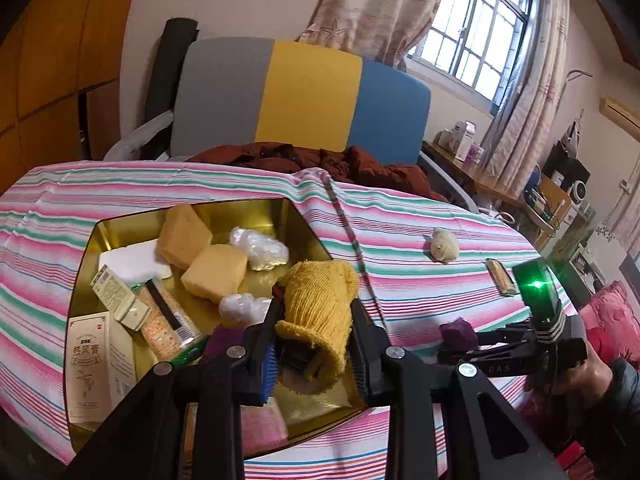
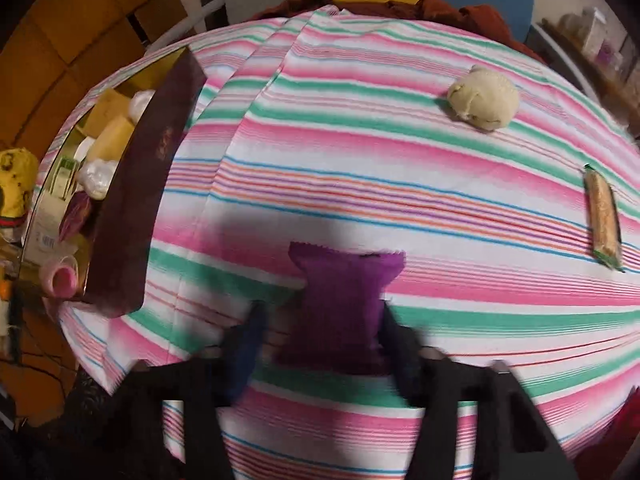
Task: Organize objects
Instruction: 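Carry the yellow sock and purple packet into the gold tray, opening both tools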
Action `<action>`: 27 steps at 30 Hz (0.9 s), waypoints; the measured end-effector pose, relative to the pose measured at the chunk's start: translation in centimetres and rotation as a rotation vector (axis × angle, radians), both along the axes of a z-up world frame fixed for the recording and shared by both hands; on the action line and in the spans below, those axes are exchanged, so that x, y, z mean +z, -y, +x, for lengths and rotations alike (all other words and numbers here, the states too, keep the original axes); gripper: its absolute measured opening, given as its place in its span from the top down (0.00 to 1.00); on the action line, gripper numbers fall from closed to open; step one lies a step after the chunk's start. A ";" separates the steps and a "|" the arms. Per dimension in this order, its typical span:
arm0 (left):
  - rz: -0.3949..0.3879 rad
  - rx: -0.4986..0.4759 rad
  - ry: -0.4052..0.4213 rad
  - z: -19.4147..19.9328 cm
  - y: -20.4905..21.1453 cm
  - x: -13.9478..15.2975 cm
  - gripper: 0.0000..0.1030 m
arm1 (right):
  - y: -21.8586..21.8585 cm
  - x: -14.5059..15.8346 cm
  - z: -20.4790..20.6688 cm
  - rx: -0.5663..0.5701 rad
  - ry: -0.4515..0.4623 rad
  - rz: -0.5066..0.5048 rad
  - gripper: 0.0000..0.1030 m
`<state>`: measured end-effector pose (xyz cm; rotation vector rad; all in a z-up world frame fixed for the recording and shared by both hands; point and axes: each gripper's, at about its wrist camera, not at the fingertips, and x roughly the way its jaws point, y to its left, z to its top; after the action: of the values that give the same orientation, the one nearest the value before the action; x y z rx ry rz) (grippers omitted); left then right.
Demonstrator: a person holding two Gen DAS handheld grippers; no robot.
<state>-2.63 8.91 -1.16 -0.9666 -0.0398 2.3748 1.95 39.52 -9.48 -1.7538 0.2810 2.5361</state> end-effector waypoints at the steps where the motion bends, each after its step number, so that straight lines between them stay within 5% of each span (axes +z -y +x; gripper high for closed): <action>1: -0.002 0.007 0.000 -0.1 0.2 0.0 0.71 | -0.3 0.0 0.0 -0.011 -0.006 -0.009 0.58; 12: -0.031 0.090 0.018 -1.9 2.5 -0.9 0.71 | 0.1 3.5 0.5 -0.021 -0.146 -0.110 0.60; 27: -0.046 0.177 0.023 -3.7 4.9 -0.3 0.69 | 12.8 9.3 -3.4 0.239 -0.314 -0.219 0.60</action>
<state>-6.28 4.02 -1.47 -1.0510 -0.0823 2.5352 -1.47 26.73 -0.21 -1.5252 0.3962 3.0621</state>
